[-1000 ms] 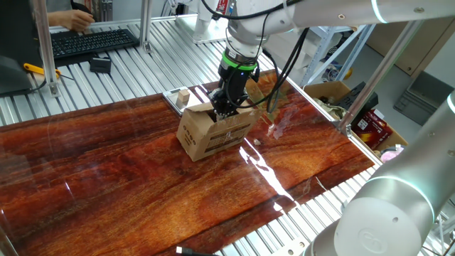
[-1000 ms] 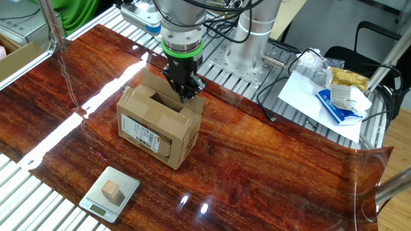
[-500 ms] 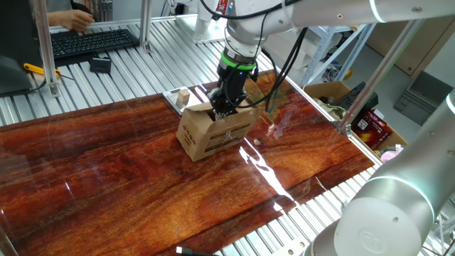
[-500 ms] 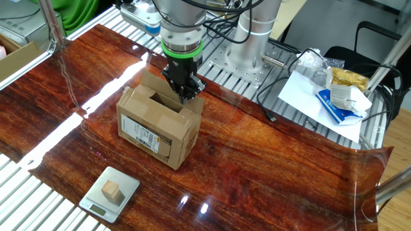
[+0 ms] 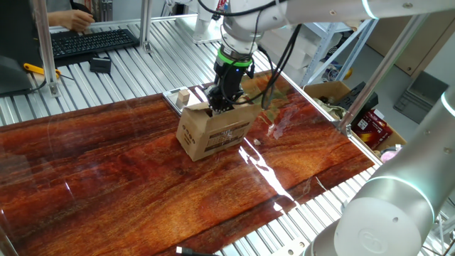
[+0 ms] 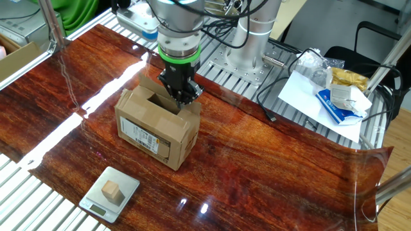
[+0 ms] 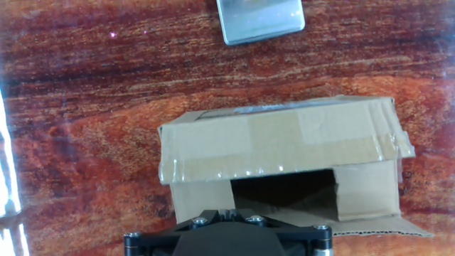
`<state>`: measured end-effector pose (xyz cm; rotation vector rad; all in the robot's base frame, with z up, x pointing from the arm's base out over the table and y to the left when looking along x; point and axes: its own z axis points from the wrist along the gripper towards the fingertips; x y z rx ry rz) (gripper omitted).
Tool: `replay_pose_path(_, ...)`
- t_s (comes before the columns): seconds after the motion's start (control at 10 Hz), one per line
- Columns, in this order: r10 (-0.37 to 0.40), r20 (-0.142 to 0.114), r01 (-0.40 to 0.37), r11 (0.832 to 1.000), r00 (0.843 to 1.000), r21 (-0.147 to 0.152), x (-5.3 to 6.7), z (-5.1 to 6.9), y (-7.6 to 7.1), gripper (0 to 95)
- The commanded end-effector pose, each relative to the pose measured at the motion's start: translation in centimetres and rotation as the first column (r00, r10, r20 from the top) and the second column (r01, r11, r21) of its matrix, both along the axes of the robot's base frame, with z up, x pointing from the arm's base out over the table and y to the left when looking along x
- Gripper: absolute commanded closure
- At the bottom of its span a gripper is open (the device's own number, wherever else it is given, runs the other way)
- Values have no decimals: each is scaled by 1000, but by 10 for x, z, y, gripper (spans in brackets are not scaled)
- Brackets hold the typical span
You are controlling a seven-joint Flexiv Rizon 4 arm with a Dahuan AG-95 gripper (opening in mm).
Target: Open a box
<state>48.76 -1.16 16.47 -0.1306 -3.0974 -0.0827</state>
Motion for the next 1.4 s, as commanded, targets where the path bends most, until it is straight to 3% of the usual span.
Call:
replay_pose_path(0.1,2,0,-2,1000,1000,0,6,1,0,950)
replay_pose_path(1.4,30,-46,-30,1000,998,4,74,5,3,950)
